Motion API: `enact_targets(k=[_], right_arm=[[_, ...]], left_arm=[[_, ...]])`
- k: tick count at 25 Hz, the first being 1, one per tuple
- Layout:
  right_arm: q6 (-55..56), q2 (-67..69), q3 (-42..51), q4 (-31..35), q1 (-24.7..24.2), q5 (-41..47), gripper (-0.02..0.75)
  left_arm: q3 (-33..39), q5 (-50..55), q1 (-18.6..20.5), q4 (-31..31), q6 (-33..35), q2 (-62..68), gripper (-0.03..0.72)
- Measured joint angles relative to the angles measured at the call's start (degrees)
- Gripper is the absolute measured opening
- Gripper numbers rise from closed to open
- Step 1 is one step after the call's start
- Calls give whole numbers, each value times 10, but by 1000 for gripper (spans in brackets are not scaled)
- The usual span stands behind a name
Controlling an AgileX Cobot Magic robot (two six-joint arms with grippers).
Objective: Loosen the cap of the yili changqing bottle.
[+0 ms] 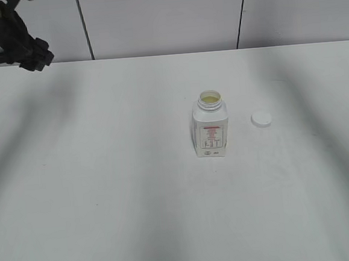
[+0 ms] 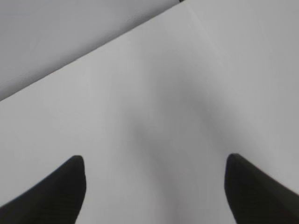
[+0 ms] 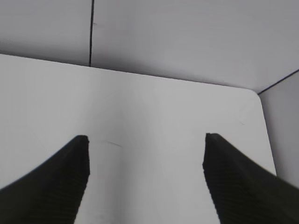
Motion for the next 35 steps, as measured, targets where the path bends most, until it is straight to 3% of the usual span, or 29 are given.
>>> enact_targets(k=[4, 7, 12, 20, 24, 35], right_arm=[[-58, 0, -43, 107, -47, 72, 596], [-95, 0, -58, 153, -71, 141, 596], [-160, 0, -73, 194, -96, 222, 595], [-193, -26, -73, 258, -102, 226, 595], [-195, -88, -21, 259, -102, 226, 595], [-196, -326, 250, 259, -102, 230, 595]], left_arm=[[-79, 115, 20, -100, 65, -1, 556], [-131, 191, 37, -153, 84, -2, 556], [-162, 296, 55, -167, 88, -11, 554], [-159, 329, 56, -208, 88, -69, 554], [-109, 329, 56, -219, 88, -144, 554], [179, 331, 56, -231, 83, -405, 554]])
